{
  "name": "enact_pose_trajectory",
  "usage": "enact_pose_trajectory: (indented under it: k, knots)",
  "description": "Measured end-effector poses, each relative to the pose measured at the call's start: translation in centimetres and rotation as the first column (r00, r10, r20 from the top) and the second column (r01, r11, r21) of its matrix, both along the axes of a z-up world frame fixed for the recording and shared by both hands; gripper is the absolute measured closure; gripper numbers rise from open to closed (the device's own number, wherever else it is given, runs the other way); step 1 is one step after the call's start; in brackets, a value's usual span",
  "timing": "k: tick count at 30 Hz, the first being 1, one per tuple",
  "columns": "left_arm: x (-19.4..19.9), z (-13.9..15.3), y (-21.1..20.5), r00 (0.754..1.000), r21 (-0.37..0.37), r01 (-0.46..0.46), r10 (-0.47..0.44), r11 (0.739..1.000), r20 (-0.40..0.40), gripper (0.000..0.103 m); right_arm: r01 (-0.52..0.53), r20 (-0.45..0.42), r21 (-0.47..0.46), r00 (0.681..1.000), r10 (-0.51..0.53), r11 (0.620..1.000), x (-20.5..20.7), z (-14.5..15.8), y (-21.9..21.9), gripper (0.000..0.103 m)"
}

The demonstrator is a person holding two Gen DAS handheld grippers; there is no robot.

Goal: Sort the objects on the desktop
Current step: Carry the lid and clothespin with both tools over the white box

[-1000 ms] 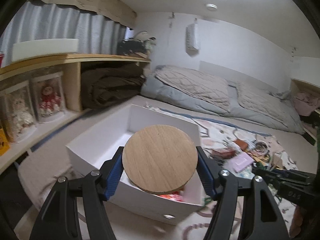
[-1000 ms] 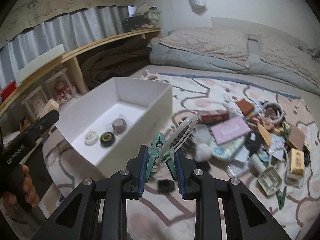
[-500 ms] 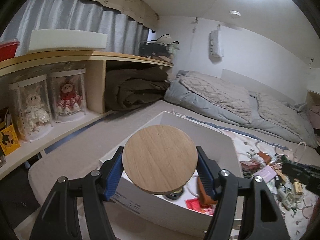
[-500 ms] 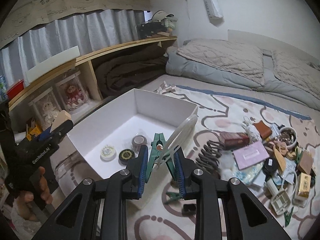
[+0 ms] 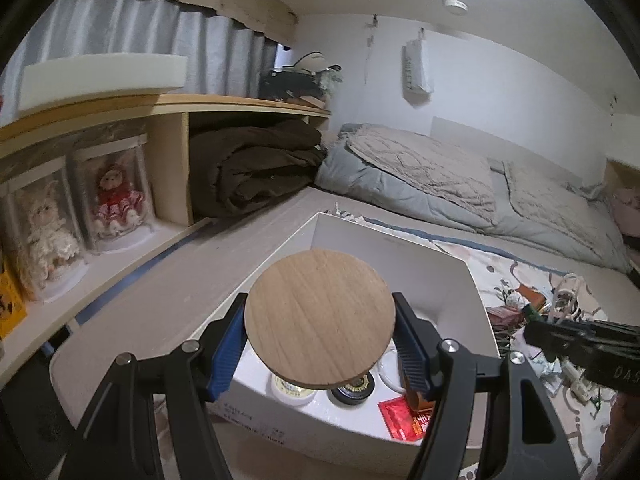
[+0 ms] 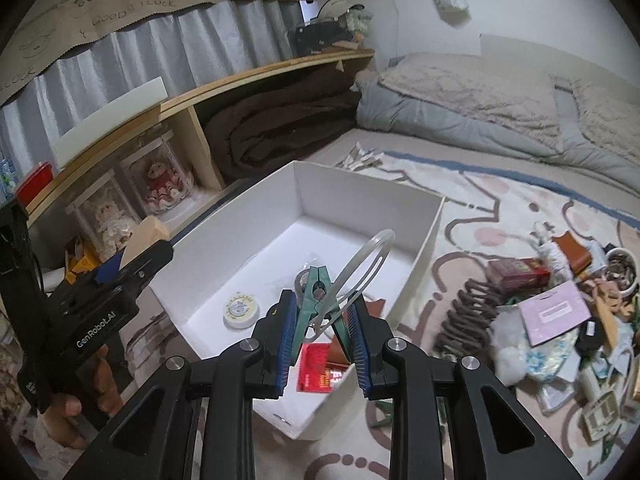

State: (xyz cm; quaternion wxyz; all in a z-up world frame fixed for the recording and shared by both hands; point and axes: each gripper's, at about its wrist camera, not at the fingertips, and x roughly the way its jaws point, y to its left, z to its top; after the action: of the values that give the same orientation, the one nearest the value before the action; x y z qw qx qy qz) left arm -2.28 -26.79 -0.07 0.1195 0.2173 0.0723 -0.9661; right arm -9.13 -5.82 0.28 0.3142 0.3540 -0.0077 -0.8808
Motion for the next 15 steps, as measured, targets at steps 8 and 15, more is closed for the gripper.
enact_pose_trajectory:
  k: [8, 15]
  knots:
    - [-3.8, 0.1, 0.1, 0.996, -0.024, 0.058, -0.056, 0.998, 0.076, 0.035, -0.048, 0.105, 0.049, 0.994, 0.043, 0.998, -2.0, -1.8, -2.6, 0.076]
    - [-5.4, 0.3, 0.7, 0.991, -0.051, 0.095, -0.090, 0.994, 0.101, 0.035, -0.093, 0.160, 0.106, 0.984, 0.075, 0.990, -3.6, -3.4, -5.1, 0.076]
